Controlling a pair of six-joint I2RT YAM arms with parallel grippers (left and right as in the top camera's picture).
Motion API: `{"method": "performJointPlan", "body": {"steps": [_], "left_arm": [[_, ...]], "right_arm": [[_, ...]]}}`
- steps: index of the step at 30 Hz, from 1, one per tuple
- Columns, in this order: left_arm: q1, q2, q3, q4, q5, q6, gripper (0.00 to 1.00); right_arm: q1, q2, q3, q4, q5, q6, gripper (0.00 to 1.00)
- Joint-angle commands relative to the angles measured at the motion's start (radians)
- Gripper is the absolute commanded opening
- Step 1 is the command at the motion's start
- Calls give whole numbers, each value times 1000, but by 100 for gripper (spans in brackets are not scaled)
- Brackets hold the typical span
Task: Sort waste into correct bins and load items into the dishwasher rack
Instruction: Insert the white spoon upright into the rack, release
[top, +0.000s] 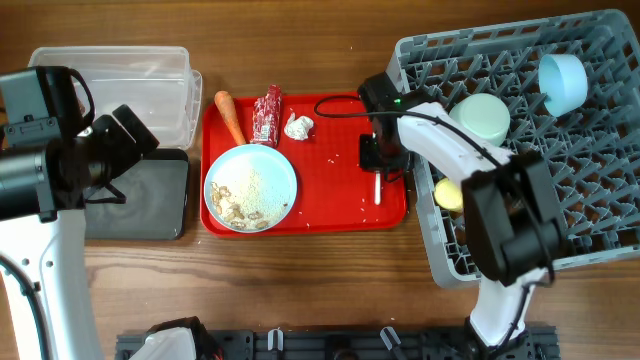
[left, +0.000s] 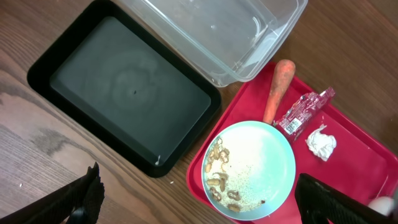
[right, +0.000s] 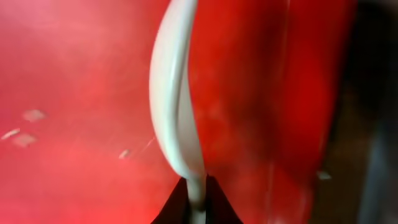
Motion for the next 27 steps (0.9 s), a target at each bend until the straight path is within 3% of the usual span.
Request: {"method": "performJointPlan", "body": {"steps": [1, 6, 13, 15, 17, 18, 19, 23, 26, 27], "left_arm": [[2, 3, 10, 3, -9, -16, 100], [2, 3, 10, 3, -9, -16, 100], [2, 3, 10, 3, -9, -16, 100], [2, 3, 10, 3, -9, -16, 100], [2, 3, 10, 3, -9, -16, 100], [2, 3, 10, 3, -10, -16, 100], [2, 3, 10, 3, -9, -16, 100], [2, 3, 10, 3, -9, -16, 100], [2, 3, 10, 3, -10, -16, 100], [2, 3, 10, 3, -9, -16, 100]], "right_arm": [[-8, -235, 10, 3, 45, -31, 4], [-92, -397, 10, 4, 279, -108, 4], [-183, -246, 0, 129, 306, -513, 4], [-177, -214, 0, 142, 293, -558, 6], [-168, -209, 2, 137, 217, -552, 20], [-168, -219, 3, 135, 196, -510, 41], [-168, -233, 6, 125, 196, -468, 49], [-168, -382, 68, 6, 80, -397, 53], [-164, -599, 91, -31, -77, -396, 58], [-159, -700, 91, -42, -136, -396, 75]]}}
